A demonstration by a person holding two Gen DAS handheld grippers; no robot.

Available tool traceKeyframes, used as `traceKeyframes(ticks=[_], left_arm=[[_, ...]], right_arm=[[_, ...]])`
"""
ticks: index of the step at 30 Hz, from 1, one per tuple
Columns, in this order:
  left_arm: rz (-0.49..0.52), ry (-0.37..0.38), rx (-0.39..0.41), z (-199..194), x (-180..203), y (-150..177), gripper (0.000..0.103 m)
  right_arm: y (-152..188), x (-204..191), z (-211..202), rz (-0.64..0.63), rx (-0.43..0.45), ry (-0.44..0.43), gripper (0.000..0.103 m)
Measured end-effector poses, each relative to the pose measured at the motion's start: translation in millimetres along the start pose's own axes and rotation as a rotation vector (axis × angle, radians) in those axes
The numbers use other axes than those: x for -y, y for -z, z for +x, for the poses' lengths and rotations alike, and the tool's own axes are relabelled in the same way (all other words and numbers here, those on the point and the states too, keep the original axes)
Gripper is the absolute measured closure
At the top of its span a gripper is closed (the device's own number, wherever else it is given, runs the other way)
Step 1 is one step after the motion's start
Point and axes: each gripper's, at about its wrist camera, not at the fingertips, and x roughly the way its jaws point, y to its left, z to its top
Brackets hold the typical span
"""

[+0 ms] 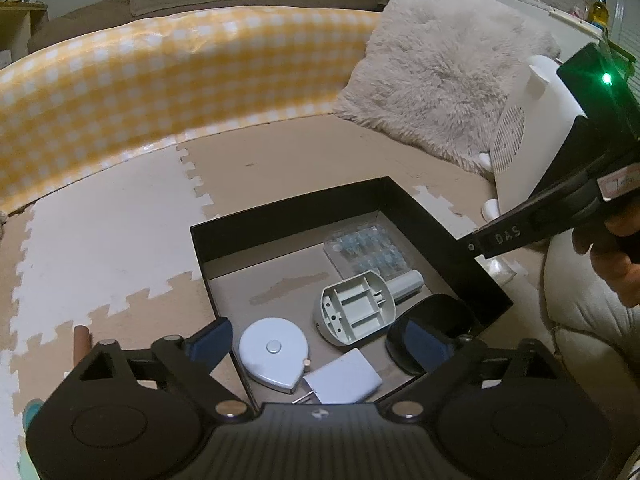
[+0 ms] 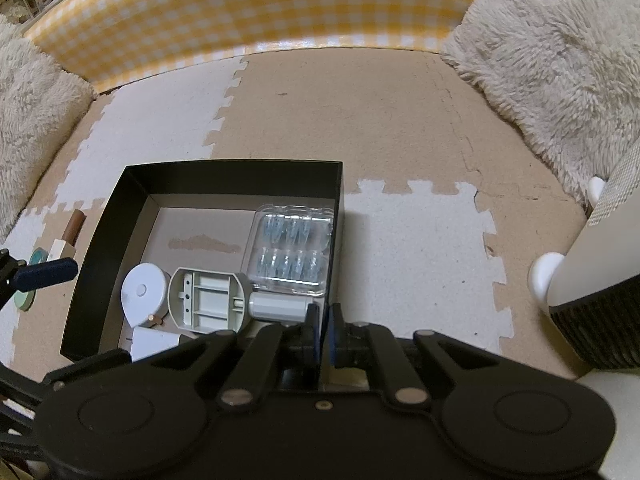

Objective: Organize rigid objects
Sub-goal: 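Move left gripper to the small white block and grasp it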

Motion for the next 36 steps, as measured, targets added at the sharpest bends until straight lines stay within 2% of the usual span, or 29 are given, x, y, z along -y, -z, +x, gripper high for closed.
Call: traceKeyframes(ticks=[4,8,17,21,28,36], left_arm=[[-0.001,0.006,0.005,-4,2,-2,0.0],[-0.01,-0.001,0.014,-8,1,-4,0.0],[-0.1,-0.079,0.074,-22,-24,-15,0.0],[-0.175,-0.126,0.097,-29,-47,-19,0.0],[-0.301,-0.207,0.098,-40,-88,-22,0.0],[-0.323,-0.313,0.048,-33,-110,-14,0.002]], right_arm=[[0,0,0,0.0,0.0,0.0,0.098],[0,0,0,0.0,0.0,0.0,0.098],[-1,0,-1,-0.008,-0.008,0.006,0.098],[-1,1,-1,-0.004,-0.007,0.001,0.098],[0,1,-1,0.0,-0.006,-0.003,0.098],[1,1,1,-0.012,-0.013,0.001,0.098]])
